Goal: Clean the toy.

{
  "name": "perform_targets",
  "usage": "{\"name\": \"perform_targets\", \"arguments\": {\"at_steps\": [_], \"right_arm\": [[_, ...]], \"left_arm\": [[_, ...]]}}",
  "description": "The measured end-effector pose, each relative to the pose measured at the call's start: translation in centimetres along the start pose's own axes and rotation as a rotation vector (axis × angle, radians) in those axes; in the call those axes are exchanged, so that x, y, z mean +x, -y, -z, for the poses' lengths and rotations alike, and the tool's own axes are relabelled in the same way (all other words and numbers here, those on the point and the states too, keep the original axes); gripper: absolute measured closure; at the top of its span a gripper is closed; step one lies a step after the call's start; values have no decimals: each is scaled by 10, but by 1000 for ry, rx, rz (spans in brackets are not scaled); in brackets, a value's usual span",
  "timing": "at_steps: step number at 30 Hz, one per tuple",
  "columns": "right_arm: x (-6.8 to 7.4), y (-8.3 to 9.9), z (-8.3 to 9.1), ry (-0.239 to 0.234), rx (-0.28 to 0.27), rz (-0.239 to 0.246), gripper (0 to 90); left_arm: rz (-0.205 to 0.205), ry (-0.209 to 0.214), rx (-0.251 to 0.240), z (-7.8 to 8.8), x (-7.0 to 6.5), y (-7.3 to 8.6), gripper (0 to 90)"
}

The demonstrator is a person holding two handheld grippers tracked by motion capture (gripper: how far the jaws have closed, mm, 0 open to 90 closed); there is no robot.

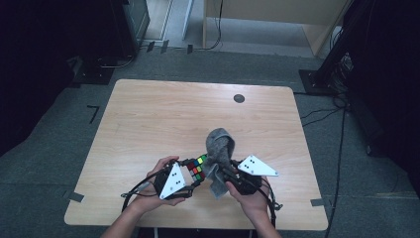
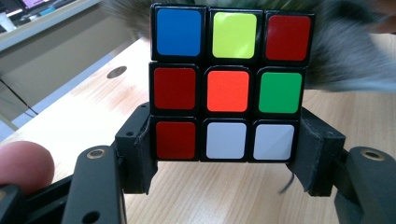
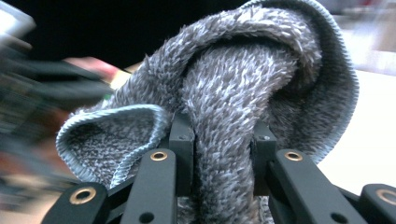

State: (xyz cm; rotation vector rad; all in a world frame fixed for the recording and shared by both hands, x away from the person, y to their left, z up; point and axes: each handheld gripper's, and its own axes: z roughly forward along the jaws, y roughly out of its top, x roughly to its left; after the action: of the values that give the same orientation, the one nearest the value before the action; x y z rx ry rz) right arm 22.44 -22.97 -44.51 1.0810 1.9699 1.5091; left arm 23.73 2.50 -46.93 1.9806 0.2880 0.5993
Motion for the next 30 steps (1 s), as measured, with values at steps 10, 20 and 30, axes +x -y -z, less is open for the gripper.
{"name": "perform_targets", "arguments": {"at_steps": [10,20,30], "right_arm": [[24,-8,6,-105,-65,60,708],[-14,6,3,-8,-25,-111,714],[-17,18,-13,-256,-1,-281,716]], "left_arm": [[3,18,32,-5,-3,2,349],[98,34,-66,10,13,-3,349],[178,75,-126,14,18,-3,349]]}}
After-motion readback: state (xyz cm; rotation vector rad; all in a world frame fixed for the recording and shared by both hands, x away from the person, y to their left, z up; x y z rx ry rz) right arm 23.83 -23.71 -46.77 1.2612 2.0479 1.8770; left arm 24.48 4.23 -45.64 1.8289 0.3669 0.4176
